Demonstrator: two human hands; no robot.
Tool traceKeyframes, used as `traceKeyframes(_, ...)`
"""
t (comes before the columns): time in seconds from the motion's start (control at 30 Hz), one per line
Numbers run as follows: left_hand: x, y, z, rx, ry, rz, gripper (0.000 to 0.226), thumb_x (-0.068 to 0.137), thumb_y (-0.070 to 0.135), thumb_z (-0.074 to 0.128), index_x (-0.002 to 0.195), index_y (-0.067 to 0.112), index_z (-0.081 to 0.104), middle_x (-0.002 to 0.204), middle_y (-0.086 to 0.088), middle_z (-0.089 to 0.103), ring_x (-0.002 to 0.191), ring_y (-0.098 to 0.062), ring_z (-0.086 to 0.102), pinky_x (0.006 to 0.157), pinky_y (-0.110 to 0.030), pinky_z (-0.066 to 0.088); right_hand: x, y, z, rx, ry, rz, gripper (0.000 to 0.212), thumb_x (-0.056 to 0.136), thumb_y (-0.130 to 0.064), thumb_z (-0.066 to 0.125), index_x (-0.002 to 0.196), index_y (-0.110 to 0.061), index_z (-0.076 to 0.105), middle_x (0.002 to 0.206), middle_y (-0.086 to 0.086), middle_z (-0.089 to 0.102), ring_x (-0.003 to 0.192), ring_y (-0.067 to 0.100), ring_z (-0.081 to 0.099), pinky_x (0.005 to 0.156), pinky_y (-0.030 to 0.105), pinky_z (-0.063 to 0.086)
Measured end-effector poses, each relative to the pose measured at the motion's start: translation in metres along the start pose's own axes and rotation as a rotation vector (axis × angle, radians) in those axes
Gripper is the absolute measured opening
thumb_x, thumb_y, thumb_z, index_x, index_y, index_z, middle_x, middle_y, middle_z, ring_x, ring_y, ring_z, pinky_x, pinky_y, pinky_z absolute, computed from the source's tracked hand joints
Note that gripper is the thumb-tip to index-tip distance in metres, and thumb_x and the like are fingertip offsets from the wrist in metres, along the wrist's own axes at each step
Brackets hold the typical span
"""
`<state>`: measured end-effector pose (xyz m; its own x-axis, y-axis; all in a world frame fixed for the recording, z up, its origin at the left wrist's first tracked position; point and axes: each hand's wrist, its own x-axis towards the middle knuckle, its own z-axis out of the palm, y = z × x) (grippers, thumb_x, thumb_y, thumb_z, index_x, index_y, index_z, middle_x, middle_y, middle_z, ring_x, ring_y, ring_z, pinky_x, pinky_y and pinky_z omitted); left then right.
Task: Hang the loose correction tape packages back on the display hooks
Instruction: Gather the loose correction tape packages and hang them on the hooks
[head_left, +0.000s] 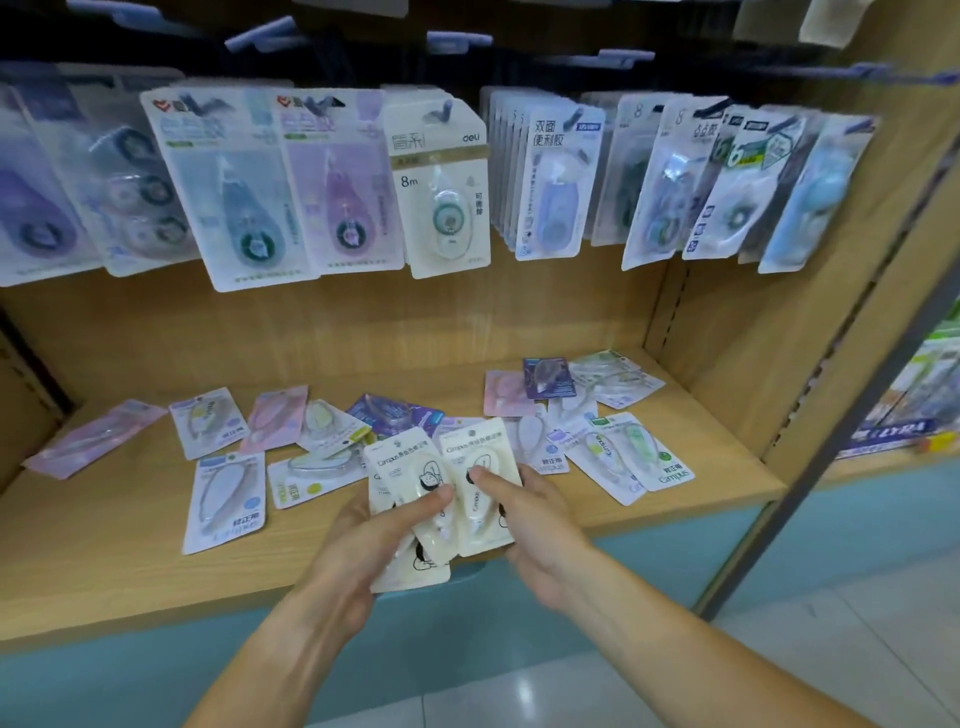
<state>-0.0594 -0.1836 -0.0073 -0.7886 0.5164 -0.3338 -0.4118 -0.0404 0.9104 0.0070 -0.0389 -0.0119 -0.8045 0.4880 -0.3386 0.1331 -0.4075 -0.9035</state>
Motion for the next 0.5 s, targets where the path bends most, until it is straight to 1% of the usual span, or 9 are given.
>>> traceKeyframes(0.03,-0.001,-0.001,0.0,-0.005,0.007,-0.003,0.043,0.08,0.02,0.086,0.121,0.017,0.074,0.108,-0.005,0.081,0.099,-0.027,0.079,0.084,-0.04,0.059,-0.002,0.0,-0.001,0.055,-0.022,0.044,0.026,0.096,-0.016,0.07,0.121,-0.013,0.068,0.108,0.005,0.079,0.105,0.027,0.075,0.1,0.05,0.056)
traceKeyframes(0.07,-0.002,-0.002,-0.001,-0.014,0.014,-0.006,0.045,0.079,0.024,0.087,0.122,0.018,0.074,0.109,-0.004,0.081,0.1,-0.026,0.079,0.086,-0.04,0.059,-0.003,-0.001,-0.002,0.101,-0.03,0.08,0.025,0.097,-0.015,0.069,0.121,-0.011,0.068,0.108,0.008,0.079,0.102,0.029,0.075,0.096,0.049,0.058)
traceKeyframes(0.17,-0.002,-0.003,-0.004,-0.013,0.046,0.016,0.049,0.077,0.031,0.088,0.122,0.018,0.074,0.108,-0.003,0.081,0.101,-0.024,0.079,0.088,-0.038,0.058,-0.006,-0.008,-0.002,0.22,-0.037,0.131,0.025,0.096,-0.017,0.07,0.119,-0.007,0.07,0.107,0.012,0.079,0.093,0.029,0.077,0.074,0.038,0.062)
traceKeyframes(0.23,-0.003,-0.003,0.0,-0.012,0.048,0.037,0.048,0.078,0.032,0.087,0.122,0.016,0.074,0.107,-0.004,0.082,0.099,-0.023,0.079,0.085,-0.037,0.058,-0.007,-0.012,0.0,0.23,-0.034,0.112,0.025,0.097,-0.021,0.069,0.118,-0.008,0.072,0.108,0.011,0.079,0.094,0.027,0.076,0.07,0.034,0.06)
traceKeyframes(0.33,-0.003,-0.005,0.007,-0.051,0.027,0.029,0.048,0.079,0.029,0.085,0.124,0.016,0.074,0.109,-0.005,0.081,0.1,-0.024,0.079,0.084,-0.037,0.058,-0.008,-0.01,0.003,0.144,-0.026,0.063,0.026,0.097,-0.026,0.068,0.121,-0.014,0.072,0.11,0.006,0.079,0.101,0.026,0.075,0.074,0.035,0.059)
traceKeyframes(0.37,-0.004,-0.006,0.008,-0.085,0.027,0.023,0.047,0.08,0.028,0.084,0.125,0.016,0.073,0.111,-0.006,0.081,0.101,-0.025,0.079,0.085,-0.037,0.058,-0.007,-0.007,0.004,0.109,-0.014,0.04,0.026,0.098,-0.027,0.068,0.121,-0.016,0.072,0.111,0.004,0.079,0.104,0.026,0.075,0.081,0.039,0.06)
traceKeyframes(0.43,-0.007,-0.007,0.011,-0.149,0.035,0.026,0.043,0.085,0.026,0.081,0.126,0.017,0.073,0.113,-0.008,0.08,0.103,-0.027,0.078,0.086,-0.038,0.058,-0.005,0.0,0.005,0.037,0.024,-0.003,0.026,0.097,-0.029,0.069,0.118,-0.015,0.073,0.108,0.003,0.079,0.108,0.027,0.073,0.099,0.046,0.056)
traceKeyframes(0.47,-0.009,-0.008,0.012,-0.173,0.043,0.038,0.04,0.088,0.025,0.08,0.126,0.017,0.072,0.113,-0.008,0.08,0.103,-0.027,0.078,0.084,-0.038,0.06,-0.006,0.004,0.008,0.007,0.043,-0.018,0.025,0.096,-0.029,0.07,0.116,-0.014,0.073,0.106,0.002,0.08,0.107,0.027,0.073,0.1,0.044,0.055)
traceKeyframes(0.5,-0.012,-0.008,0.013,-0.184,0.063,0.054,0.037,0.089,0.023,0.079,0.125,0.017,0.072,0.112,-0.008,0.08,0.103,-0.027,0.078,0.081,-0.039,0.062,-0.009,0.007,0.013,-0.019,0.049,-0.032,0.024,0.096,-0.03,0.07,0.114,-0.014,0.074,0.103,0.001,0.08,0.104,0.024,0.074,0.096,0.039,0.056)
